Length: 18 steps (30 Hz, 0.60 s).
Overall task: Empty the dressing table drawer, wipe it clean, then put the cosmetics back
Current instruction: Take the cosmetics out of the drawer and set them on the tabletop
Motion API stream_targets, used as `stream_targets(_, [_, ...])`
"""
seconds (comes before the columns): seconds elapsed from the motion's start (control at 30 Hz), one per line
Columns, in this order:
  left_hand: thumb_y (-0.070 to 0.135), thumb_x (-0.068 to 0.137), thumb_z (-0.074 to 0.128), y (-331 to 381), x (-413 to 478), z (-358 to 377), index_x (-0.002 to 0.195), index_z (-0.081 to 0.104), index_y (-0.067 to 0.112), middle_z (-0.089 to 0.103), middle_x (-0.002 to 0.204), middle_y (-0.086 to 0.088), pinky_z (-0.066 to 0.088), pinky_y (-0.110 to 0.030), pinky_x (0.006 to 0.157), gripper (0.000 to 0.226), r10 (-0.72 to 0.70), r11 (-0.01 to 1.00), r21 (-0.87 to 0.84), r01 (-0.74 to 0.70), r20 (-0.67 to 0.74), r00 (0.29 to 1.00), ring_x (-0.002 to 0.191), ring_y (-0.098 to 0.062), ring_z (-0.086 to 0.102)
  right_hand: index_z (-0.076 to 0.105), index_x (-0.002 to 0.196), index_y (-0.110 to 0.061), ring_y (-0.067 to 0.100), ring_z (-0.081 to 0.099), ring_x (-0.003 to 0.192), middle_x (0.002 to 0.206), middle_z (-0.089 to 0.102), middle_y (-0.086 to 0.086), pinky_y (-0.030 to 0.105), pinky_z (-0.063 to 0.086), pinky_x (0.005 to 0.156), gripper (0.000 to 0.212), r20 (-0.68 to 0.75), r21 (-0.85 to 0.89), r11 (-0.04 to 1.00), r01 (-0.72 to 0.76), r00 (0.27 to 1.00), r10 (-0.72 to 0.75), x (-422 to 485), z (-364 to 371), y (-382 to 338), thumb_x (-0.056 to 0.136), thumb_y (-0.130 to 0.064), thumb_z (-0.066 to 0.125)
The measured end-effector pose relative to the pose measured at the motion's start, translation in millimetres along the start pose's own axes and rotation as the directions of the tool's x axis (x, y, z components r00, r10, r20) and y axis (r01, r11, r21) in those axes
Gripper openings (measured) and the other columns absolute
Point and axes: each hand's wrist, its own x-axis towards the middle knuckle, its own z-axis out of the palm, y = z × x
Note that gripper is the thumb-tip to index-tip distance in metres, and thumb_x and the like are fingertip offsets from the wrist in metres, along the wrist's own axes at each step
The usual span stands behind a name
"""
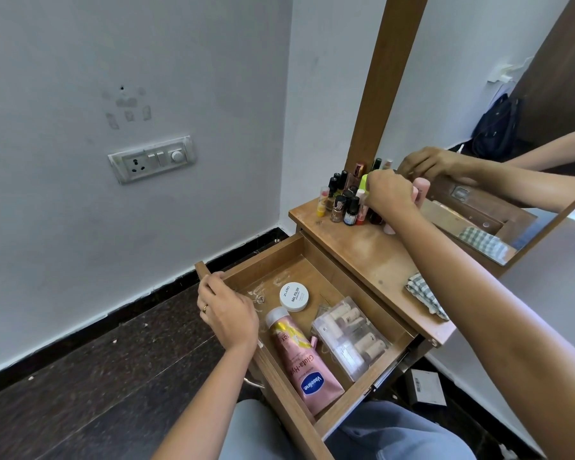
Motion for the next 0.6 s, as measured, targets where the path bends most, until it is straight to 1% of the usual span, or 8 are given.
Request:
stream_targets(0.1, [-0.009,0.084,0.055,1,0,0,0.118,0.050,0.005,0.047,0.127,-0.018,0.039,-0.053,0.095,0.037,-0.008,1.000,0.001,0.008,0.007,1.000,0.121,-0.042,0.045,0.064,0.106,-0.008,0.035,0.064,0.094,0.102,0.064,0.014,0.037,0.048,0.070,0.020,-0.107,0.036,0.999,-0.001,0.994,0.005,-13,-14,0,0.086,-0.007,0.062])
stream_targets(0.17, [-0.008,0.084,0.056,0,0,0,0.118,0.050,0.006,0.047,0.128,-0.018,0.039,-0.053,0.095,0.038,-0.007,1.000,0.007,0.006,0.015,1.000,0.120,-0.041,0.045,0.064,0.107,-0.011,0.033,0.063,0.095,0.105,0.064,0.011,0.039,0.050,0.075,0.021,-0.160,0.163,0.984,0.067,0.986,-0.041,-35,-20,-10,0.086,-0.011,0.060])
stream_targets(0.23, [-0.007,0.083,0.057,0,0,-1,0.119,0.049,0.006,0.046,0.128,-0.018,0.040,-0.053,0.095,0.039,-0.007,1.000,0.013,0.007,0.022,1.000,0.120,-0.041,0.045,0.065,0.104,-0.019,0.023,0.064,0.092,0.103,0.066,0.001,0.036,0.053,0.077,0.019,-0.075,0.334,0.917,0.217,0.976,-0.204,-69,-14,-27,0.086,-0.017,0.060])
stream_targets(0.3, [-0.007,0.083,0.057,0,0,-1,0.119,0.049,0.007,0.046,0.129,-0.018,0.041,-0.053,0.094,0.039,-0.002,1.000,0.018,0.002,0.024,1.000,0.119,-0.041,0.045,0.067,0.102,-0.021,0.017,0.064,0.093,0.104,0.066,-0.002,0.031,0.054,0.077,0.020,0.116,0.410,0.839,0.358,0.892,-0.437,-108,4,-48,0.085,-0.016,0.058])
stream_targets(0.37, [-0.007,0.084,0.055,0,-1,-1,0.118,0.049,0.006,0.046,0.128,-0.018,0.041,-0.055,0.093,0.037,-0.003,1.000,0.013,0.002,0.019,1.000,0.118,-0.042,0.046,0.067,0.107,-0.016,0.018,0.064,0.097,0.108,0.064,0.001,0.032,0.056,0.080,0.024,0.287,0.362,0.815,0.452,0.778,-0.559,-143,29,-64,0.086,-0.012,0.057])
stream_targets(0.43, [-0.007,0.085,0.052,1,-1,-2,0.118,0.050,0.005,0.047,0.127,-0.019,0.041,-0.055,0.093,0.035,-0.007,1.000,0.008,0.007,0.011,1.000,0.119,-0.043,0.046,0.066,0.107,-0.009,0.023,0.061,0.102,0.108,0.061,0.008,0.034,0.056,0.079,0.020,0.356,0.306,0.774,0.554,0.688,-0.632,-168,48,-71,0.090,-0.014,0.056])
stream_targets(0.5, [-0.007,0.085,0.052,2,-1,-2,0.118,0.050,0.005,0.047,0.126,-0.019,0.040,-0.055,0.093,0.035,-0.007,1.000,0.009,0.007,0.007,1.000,0.120,-0.043,0.045,0.063,0.110,-0.006,0.025,0.052,0.108,0.112,0.057,0.012,0.032,0.051,0.080,0.022,0.378,0.260,0.730,0.633,0.629,-0.680,-180,60,-72,0.090,-0.013,0.058])
stream_targets(0.6, [-0.007,0.085,0.052,1,-1,-2,0.117,0.050,0.005,0.047,0.126,-0.020,0.040,-0.056,0.093,0.034,-0.002,1.000,0.020,0.002,0.010,1.000,0.119,-0.044,0.045,0.050,0.128,-0.006,0.027,0.042,0.116,0.126,0.050,0.013,0.036,0.040,0.091,0.044,0.378,0.115,0.673,0.730,0.595,-0.709,-189,77,-71,0.086,-0.010,0.060])
